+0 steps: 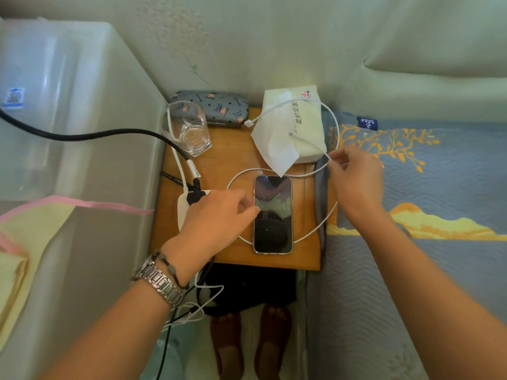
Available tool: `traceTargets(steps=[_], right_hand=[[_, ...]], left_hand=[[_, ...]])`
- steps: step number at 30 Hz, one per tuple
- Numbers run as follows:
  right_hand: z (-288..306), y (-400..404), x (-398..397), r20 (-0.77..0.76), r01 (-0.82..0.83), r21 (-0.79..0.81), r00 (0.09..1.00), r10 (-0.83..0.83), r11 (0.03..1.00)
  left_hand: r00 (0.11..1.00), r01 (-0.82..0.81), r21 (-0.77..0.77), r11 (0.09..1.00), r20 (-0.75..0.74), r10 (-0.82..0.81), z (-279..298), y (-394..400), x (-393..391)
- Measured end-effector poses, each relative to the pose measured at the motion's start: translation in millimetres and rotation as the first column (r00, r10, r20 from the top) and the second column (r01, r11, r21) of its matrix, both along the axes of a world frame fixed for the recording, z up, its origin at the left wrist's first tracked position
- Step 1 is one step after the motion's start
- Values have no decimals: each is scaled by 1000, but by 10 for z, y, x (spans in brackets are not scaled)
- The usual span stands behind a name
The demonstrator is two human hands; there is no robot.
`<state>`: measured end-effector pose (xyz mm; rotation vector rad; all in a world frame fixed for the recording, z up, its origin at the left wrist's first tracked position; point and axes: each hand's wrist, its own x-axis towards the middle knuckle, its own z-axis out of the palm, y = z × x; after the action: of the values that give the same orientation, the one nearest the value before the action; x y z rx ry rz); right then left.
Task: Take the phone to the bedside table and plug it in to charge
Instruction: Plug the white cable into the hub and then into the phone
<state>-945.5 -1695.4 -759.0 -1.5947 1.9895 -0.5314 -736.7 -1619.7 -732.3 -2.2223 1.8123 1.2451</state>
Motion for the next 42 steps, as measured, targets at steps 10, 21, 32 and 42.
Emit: traceTargets(steps=[10,21,32,42], right_hand=[[299,430,-190,220,-126,25,968,117,992],[516,1028,-102,458,-198,97,879,132,975],[478,1204,51,525,-119,177,851,8,977],[-3,1020,633,25,-71,318,997,67,945]], left_hand=[[910,-261,28,965,-327,255,148,104,-269],[374,-595,359,719,-668,643,287,379,-749],[330,-708,269,653,-692,642,221,684,-536],[392,-755,193,627,-633,667,102,1132,-273]])
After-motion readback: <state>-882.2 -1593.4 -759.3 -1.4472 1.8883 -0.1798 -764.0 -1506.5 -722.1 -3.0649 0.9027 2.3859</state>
